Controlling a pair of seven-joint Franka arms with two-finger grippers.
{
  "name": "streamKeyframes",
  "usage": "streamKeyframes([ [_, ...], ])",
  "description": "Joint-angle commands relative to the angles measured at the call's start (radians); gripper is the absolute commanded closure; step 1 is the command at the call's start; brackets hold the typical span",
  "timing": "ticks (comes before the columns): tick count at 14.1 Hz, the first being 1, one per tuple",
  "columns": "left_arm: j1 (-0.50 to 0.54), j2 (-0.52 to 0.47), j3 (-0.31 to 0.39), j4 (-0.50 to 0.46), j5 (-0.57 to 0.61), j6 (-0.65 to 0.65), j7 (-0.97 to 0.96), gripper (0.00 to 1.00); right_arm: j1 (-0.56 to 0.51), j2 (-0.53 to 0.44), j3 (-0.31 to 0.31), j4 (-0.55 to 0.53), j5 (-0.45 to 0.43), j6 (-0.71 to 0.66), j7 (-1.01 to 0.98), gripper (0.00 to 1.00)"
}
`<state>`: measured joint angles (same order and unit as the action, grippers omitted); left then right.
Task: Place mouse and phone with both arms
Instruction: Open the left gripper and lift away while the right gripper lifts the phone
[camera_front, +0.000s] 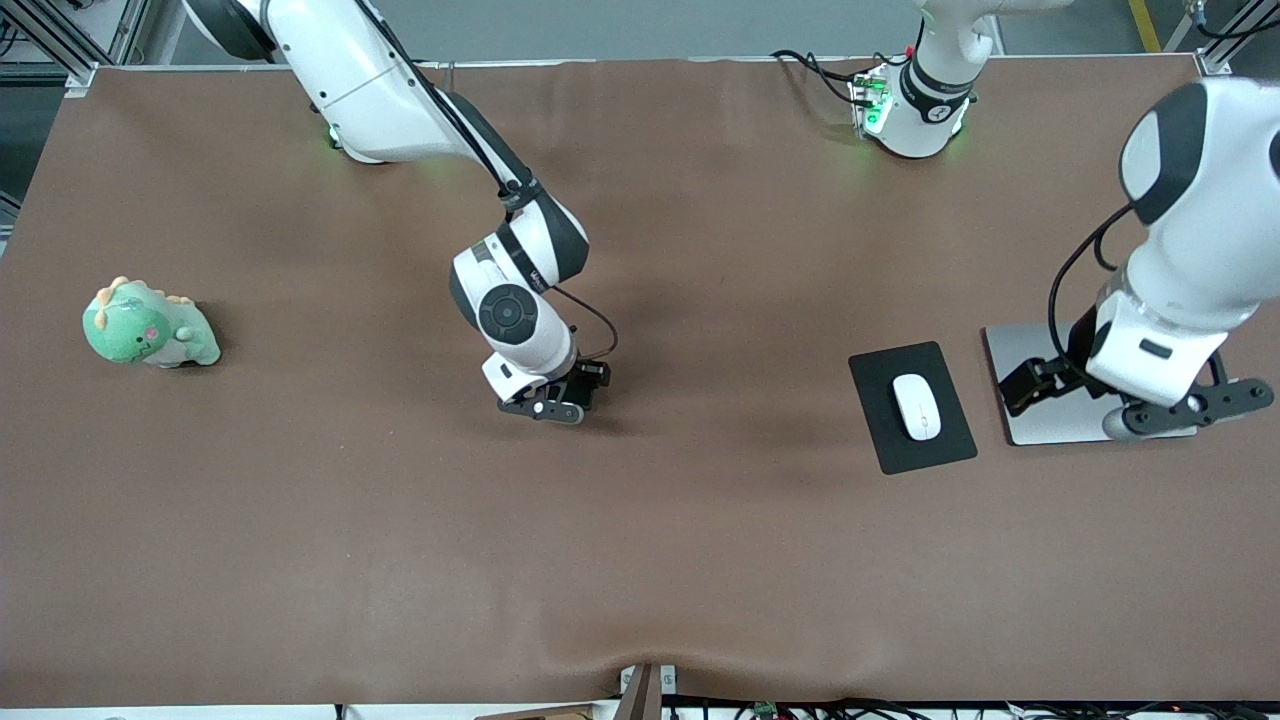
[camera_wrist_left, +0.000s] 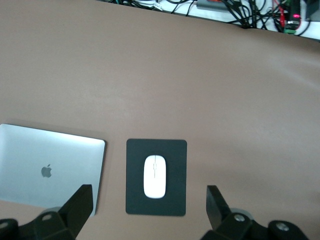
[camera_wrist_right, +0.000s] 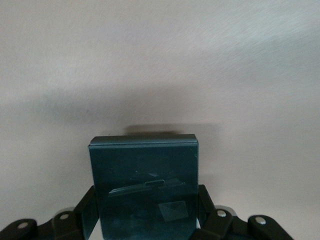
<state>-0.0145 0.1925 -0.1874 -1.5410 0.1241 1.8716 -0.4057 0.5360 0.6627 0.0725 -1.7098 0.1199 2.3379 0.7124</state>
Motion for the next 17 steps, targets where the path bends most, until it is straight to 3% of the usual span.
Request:
streamKeyframes([
  [1, 0.007, -0.062, -0.024, -0.008, -0.007, -0.066, 0.027, 0.00, -0.053, -0.083, 0.012, -0.027, -0.006, -0.073, 0.019, 1.00],
  [7, 0.013, -0.151, -0.024, -0.008, -0.027, -0.199, 0.131, 0.00, -0.134, -0.204, 0.012, -0.125, -0.006, -0.123, -0.001, 1.00],
  [12, -0.004, -0.215, 0.029, -0.022, -0.061, -0.311, 0.220, 0.00, -0.264, -0.317, 0.012, -0.266, -0.006, -0.121, -0.181, 1.00],
  [17, 0.037, -0.241, 0.029, -0.022, -0.119, -0.405, 0.222, 0.00, -0.365, -0.377, 0.010, -0.365, -0.006, -0.114, -0.312, 1.00],
])
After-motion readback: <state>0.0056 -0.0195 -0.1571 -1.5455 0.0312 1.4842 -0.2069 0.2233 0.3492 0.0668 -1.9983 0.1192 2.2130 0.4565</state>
